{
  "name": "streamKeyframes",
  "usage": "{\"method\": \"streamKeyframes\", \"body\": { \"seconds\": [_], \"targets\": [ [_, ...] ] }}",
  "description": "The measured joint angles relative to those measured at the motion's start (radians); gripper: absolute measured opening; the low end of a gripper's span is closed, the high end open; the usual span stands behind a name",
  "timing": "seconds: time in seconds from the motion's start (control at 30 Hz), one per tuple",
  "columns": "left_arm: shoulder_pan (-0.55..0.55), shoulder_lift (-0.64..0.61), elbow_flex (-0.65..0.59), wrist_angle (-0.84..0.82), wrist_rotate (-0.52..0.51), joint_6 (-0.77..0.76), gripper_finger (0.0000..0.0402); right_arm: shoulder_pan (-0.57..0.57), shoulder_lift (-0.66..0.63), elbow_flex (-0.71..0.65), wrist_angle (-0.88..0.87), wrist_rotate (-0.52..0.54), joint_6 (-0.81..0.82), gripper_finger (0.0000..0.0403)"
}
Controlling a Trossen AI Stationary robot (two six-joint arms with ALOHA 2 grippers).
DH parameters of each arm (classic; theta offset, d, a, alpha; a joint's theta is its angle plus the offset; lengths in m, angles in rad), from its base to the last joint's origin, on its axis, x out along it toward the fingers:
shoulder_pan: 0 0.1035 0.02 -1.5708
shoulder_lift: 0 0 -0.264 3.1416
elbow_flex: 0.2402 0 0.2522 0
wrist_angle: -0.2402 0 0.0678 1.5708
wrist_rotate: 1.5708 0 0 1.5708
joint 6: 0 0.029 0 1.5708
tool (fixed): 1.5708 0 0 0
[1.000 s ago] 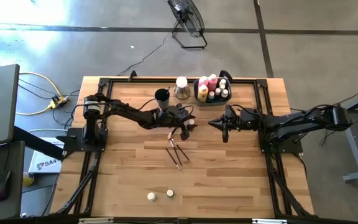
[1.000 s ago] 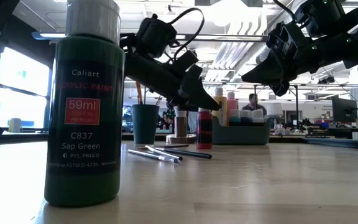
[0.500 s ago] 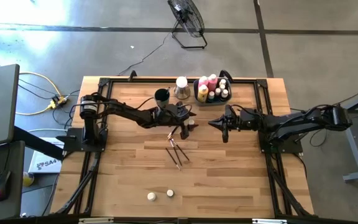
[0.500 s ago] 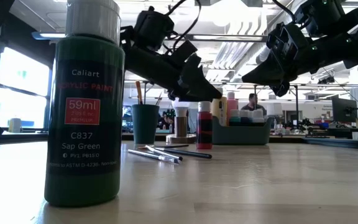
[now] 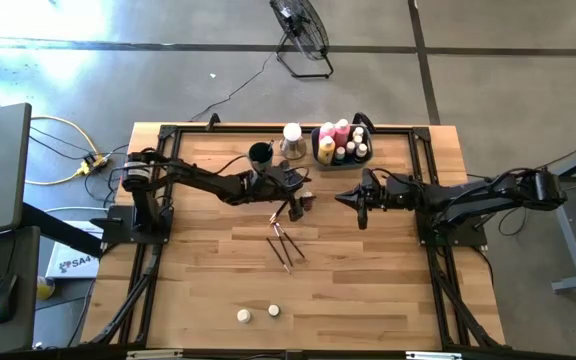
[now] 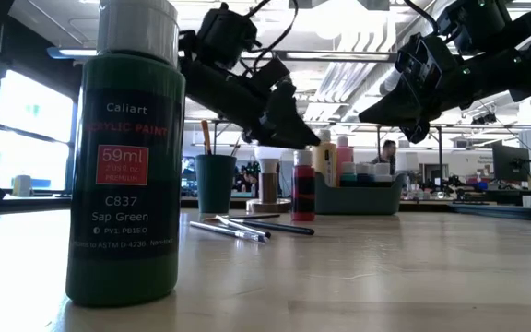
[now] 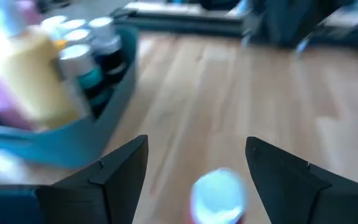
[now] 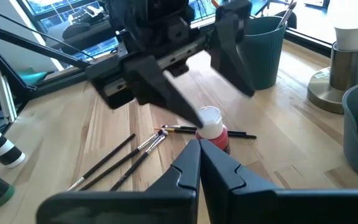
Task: Pick & Place Paint Supplies
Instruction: Put the small red paint bottle into the blue bin
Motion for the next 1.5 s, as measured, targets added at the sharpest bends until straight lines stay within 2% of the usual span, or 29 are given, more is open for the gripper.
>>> {"method": "streamKeyframes", "body": {
  "seconds": [0.1,0.23,0.33,0.67,0.9,1.0,1.17,1.3,1.5],
  "targets": [
    [0.000,-0.048,-0.013,-0.041,-0.042,0.038,0.0267,0.000,0.000,0.000,0.000,0.000,0.000,0.0002],
    [0.000,-0.151,-0.065,-0.042,-0.008,0.068,0.0267,0.000,0.000,0.000,0.000,0.000,-0.007,0.0002],
    [0.000,-0.248,-0.135,-0.039,0.025,0.073,0.0267,0.000,0.000,0.000,-0.001,0.000,-0.007,0.0002],
    [0.000,-0.616,-0.450,0.010,0.011,0.084,0.0267,0.000,0.000,0.000,-0.015,0.000,-0.008,0.0002],
    [0.000,-0.802,-0.597,0.002,0.026,0.085,0.0267,0.000,0.000,0.000,-0.012,0.000,-0.008,0.0002],
    [0.000,-0.886,-0.638,-0.002,0.026,0.147,0.0267,0.000,0.000,0.000,-0.002,0.007,0.017,0.0002],
    [0.000,-1.041,-0.675,-0.033,-0.054,0.221,0.0267,0.026,0.002,0.000,0.004,0.114,0.047,0.0003],
    [0.000,-1.132,-0.675,-0.088,-0.059,0.222,0.0267,0.098,0.023,0.010,0.006,0.250,0.045,0.0003],
    [0.000,-1.234,-0.675,-0.248,-0.059,0.175,0.0267,0.191,0.170,0.115,0.001,0.362,0.018,0.0003]
  ]
}}
